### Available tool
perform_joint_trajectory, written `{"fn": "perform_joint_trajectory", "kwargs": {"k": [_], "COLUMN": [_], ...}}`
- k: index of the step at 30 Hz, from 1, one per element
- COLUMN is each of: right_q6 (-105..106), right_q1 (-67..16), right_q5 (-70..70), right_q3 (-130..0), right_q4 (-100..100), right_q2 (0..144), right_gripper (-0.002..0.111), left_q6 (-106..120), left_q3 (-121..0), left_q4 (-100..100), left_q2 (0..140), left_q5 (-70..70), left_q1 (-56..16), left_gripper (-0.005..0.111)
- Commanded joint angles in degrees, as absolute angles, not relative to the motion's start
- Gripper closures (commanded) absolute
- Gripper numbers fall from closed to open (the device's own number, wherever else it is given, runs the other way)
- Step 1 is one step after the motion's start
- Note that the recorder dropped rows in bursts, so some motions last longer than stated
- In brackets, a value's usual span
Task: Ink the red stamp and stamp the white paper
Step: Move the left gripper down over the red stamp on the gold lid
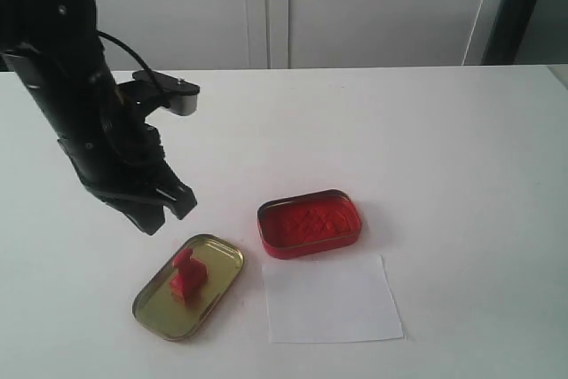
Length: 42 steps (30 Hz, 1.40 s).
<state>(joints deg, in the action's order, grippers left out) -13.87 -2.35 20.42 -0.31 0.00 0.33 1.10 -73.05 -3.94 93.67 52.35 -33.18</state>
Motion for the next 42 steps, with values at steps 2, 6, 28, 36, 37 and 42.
{"fn": "perform_joint_trajectory", "kwargs": {"k": [2,6,28,36,37,42], "right_q6": [-13.95,-13.95,-13.95,-13.95,-13.95,-13.95], "right_q1": [-2.2,-2.2,-2.2,-2.2,-2.2,-2.2], "right_q5": [19.51,19.51,19.51,19.51,19.51,19.51], "right_q3": [0.0,0.0,0.0,0.0,0.0,0.0], "right_q4": [-0.43,-0.43,-0.43,-0.43,-0.43,-0.43], "right_q2": [0.0,0.0,0.0,0.0,0.0,0.0], "right_gripper": [0.108,0.108,0.108,0.108,0.108,0.108], "left_q6": [-2.91,-3.42,-5.66,-5.6,-5.6,-5.6], "left_q3": [-73.47,-73.47,-72.05,-69.17,-69.17,-69.17], "left_q4": [-2.08,-2.49,-2.38,-0.95,-0.95,-0.95], "left_q2": [96.83,98.75,99.4,99.4,99.4,99.4], "left_q5": [48.93,48.34,47.16,41.23,40.69,40.55], "left_q1": [-36.08,-36.08,-36.08,-36.08,-36.08,-36.08], "left_gripper": [0.107,0.107,0.067,0.067,0.067,0.067]}}
